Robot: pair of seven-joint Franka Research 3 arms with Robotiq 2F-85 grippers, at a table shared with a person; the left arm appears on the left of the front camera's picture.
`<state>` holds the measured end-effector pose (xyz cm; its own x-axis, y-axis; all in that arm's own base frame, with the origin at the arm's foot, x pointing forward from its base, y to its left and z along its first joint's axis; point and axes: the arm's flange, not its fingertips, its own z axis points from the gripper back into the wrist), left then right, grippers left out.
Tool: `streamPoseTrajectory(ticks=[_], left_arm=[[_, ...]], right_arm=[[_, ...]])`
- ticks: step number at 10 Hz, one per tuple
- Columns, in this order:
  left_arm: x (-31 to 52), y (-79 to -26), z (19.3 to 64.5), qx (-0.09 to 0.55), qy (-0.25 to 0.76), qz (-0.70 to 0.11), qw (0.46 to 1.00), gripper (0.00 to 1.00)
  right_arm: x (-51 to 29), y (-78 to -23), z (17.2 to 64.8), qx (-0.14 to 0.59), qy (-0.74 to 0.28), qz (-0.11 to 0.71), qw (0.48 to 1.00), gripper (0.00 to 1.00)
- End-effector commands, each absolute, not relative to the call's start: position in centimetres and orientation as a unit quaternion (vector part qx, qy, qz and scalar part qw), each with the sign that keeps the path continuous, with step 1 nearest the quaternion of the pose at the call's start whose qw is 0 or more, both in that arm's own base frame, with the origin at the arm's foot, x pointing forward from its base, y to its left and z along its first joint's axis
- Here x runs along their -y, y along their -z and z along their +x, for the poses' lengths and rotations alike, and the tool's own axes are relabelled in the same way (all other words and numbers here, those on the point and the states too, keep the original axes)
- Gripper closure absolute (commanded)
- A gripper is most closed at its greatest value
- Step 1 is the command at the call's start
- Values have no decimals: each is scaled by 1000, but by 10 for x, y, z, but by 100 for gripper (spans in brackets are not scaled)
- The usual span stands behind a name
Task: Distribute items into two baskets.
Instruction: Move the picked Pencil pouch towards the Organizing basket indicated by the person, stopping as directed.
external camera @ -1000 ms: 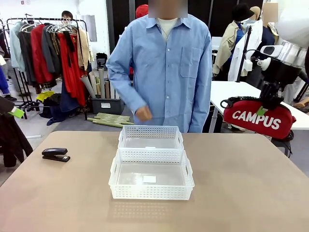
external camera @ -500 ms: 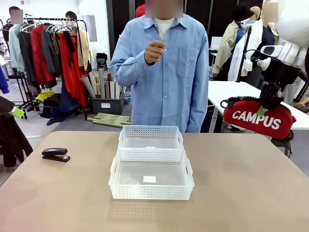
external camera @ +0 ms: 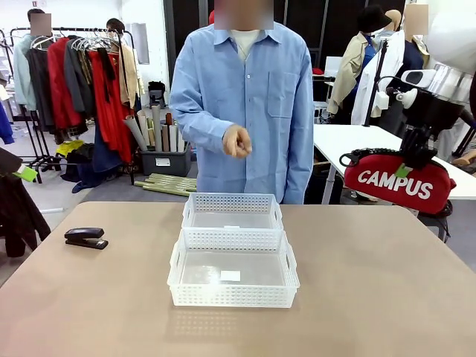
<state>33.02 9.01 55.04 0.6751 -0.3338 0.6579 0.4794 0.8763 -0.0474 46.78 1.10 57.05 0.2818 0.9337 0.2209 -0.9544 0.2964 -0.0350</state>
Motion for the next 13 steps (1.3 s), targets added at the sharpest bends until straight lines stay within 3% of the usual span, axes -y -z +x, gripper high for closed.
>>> streamPoseTrajectory(ticks=[1, 13], left_arm=[[-91, -550, 330, 334, 224, -107, 909, 0], [-91, -550, 330, 334, 224, -107, 909, 0]], right_arm=[[-10, -572, 469, 104, -590, 49, 799, 100], [-50, -585, 459, 66, -637, 11, 768, 100]])
